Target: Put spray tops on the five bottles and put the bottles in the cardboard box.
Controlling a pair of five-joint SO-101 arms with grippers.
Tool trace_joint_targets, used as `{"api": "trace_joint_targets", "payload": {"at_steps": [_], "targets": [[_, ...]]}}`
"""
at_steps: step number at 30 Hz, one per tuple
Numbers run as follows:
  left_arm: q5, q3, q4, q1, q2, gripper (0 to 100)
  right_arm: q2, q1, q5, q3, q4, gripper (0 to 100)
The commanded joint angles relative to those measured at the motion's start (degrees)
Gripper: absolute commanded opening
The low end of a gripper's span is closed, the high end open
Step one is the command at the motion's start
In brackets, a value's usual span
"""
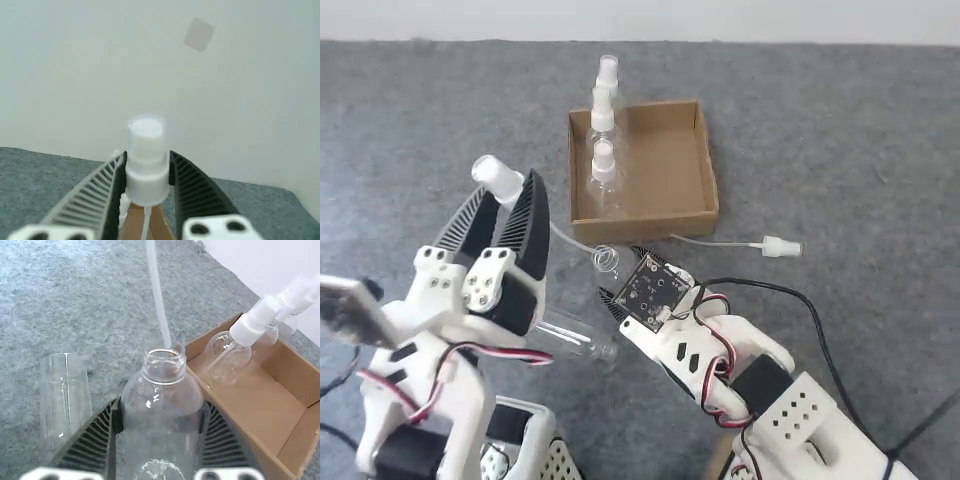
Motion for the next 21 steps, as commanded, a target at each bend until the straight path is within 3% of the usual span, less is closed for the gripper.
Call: {"api": "trace_joint_targets", "payload": {"at_steps": [1, 12, 18, 21], "targets": [[-0.79, 1.98, -3.34, -0.26, -0.35, 1, -1.89, -0.57, 0.79, -0.18, -1.71, 2.3], [-0.79, 6.73, -3.25, 0.26, -0.35, 1, -1.89, -0.48, 0.62, -0.18, -1.8, 2.3], [-4.48, 10.42, -3.08, 0.44, -0.35, 1, -1.89, -0.57, 0.26, 0.62, -3.21, 2.3], [-4.57, 13.41, -3.16, 4.31, -0.35, 1, -1.89, -0.4, 0.26, 2.99, -7.16, 2.3]]}}
